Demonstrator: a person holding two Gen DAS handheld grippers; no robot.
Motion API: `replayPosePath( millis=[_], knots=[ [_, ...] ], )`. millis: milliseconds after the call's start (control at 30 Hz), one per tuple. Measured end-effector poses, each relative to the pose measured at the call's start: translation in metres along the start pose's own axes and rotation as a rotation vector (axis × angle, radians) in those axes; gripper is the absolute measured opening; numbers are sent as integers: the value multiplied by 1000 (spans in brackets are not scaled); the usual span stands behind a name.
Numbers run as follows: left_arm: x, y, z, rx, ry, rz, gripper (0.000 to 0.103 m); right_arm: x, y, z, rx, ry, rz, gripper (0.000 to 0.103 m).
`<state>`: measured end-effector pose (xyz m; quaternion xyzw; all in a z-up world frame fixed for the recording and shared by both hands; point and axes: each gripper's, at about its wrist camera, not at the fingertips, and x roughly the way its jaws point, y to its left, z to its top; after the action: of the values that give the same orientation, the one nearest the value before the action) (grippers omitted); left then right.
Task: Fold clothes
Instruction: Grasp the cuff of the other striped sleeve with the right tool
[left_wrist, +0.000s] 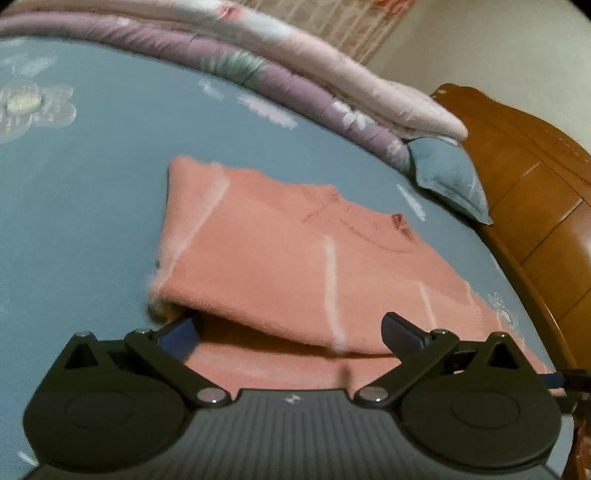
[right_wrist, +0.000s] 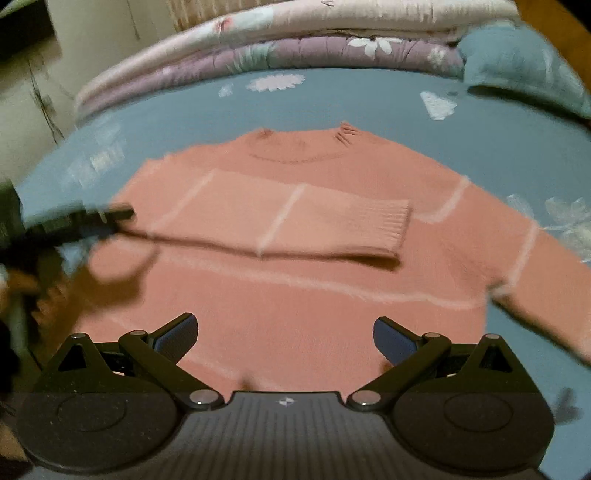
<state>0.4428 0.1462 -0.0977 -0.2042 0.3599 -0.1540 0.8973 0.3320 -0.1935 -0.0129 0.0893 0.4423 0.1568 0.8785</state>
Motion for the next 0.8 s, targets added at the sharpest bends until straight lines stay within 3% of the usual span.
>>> replayPosePath(
  millis=[167,367,433,567,800],
  knots=[
    [1,-17,-7,113,16,68,102,28,-44,11,211,-20,161,103],
    [7,-41,-6,231,97,161,102,47,-86,4,409,-74,267,103],
    [8,-51,-5,266,132,181,102,51,-92,8,422,-97,285,103],
    [16,-66,-12,326,160,137,102,64,-99,20,426,-142,302,103],
    [25,-68,-24,392,146,181,102,82,-101,34,369,-204,290,102]
  ],
)
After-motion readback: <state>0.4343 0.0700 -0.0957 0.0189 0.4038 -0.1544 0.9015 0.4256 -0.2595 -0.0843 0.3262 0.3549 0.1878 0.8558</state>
